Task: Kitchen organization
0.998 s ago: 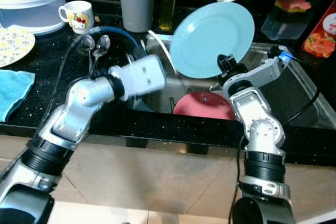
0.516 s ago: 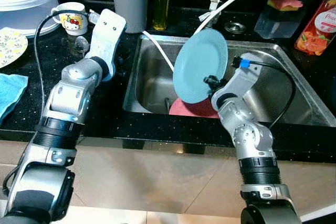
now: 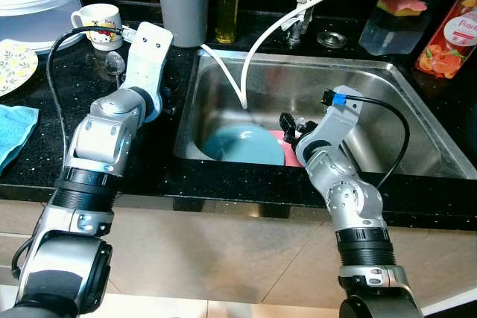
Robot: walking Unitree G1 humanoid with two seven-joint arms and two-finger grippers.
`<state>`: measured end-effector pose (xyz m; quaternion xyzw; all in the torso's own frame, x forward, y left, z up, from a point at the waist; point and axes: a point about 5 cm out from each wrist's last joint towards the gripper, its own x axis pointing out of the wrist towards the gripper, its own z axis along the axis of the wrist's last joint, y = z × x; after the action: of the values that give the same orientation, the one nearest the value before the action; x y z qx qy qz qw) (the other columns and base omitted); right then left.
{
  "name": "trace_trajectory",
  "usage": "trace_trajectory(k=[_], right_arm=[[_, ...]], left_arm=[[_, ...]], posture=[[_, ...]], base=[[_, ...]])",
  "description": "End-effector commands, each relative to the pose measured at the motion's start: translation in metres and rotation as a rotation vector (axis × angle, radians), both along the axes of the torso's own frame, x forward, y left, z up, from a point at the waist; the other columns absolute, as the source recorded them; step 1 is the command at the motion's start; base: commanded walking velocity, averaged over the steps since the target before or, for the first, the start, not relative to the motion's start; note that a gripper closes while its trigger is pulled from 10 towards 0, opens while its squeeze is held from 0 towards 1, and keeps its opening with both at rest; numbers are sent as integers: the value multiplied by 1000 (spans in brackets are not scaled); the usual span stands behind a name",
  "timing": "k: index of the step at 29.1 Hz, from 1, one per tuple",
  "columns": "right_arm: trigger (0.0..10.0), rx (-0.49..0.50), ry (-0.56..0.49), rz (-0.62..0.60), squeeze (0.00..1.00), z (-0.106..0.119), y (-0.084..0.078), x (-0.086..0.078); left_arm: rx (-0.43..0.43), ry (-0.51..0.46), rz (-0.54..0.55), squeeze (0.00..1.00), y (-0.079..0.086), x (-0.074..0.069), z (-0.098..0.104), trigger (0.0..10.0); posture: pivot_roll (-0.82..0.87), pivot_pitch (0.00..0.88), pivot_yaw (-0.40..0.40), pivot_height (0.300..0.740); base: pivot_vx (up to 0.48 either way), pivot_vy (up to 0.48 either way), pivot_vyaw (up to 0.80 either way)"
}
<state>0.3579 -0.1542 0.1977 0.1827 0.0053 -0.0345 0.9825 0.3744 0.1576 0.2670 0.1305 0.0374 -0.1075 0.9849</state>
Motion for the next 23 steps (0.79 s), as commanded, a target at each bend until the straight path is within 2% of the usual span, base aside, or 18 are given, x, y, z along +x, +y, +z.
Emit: trace_trajectory(k=[1,2,3,4,5,7,10,14,19,22,23], right_arm=[[10000,-9,-132,-65,741,21,-10,-3],[10000,-5,-247,-97,0,40,-16,-7],[10000,-5,-247,-97,0,40,-16,-7],[10000,-4,-392,-126,0,65,-21,-14],[10000,-11,-436,-130,0,73,-21,-17],[10000,-15,-458,-130,0,78,-21,-18],[10000,0,-557,-49,0,97,-6,-28],[10000,10,-559,-1,0,94,5,-29],[10000,80,-529,15,0,85,10,-29],[10000,84,-529,16,0,84,10,-29],[10000,82,-527,17,0,83,9,-29]], left_arm=[[4,-4,1,0,-4,0,3,10000],[-5,-6,5,0,-5,0,3,10000],[-5,-6,5,0,-5,0,3,10000],[-33,-10,4,0,-5,0,3,10000],[-62,-14,-3,0,-6,-1,5,10000],[-80,-16,-9,0,-7,-1,6,10000],[-145,-34,-25,0,-8,-3,10,10000],[-101,-52,49,0,0,-1,8,10000],[26,6,164,0,16,1,-4,10000],[3,33,199,0,22,0,-6,10000],[-52,62,252,0,29,1,-6,10000]], posture=[[276,74,-33,740],[274,70,-33,740],[274,70,-33,740],[274,70,-33,740],[274,70,-33,740],[274,70,-33,740],[273,58,-34,740],[271,55,-35,740],[280,49,-36,740],[279,51,-36,740],[279,51,-36,740]], base=[[0,0,0],[0,0,0],[0,0,0],[0,0,0],[0,0,0],[0,0,0],[0,0,0],[0,0,0],[0,0,0],[0,0,0],[0,0,0]])
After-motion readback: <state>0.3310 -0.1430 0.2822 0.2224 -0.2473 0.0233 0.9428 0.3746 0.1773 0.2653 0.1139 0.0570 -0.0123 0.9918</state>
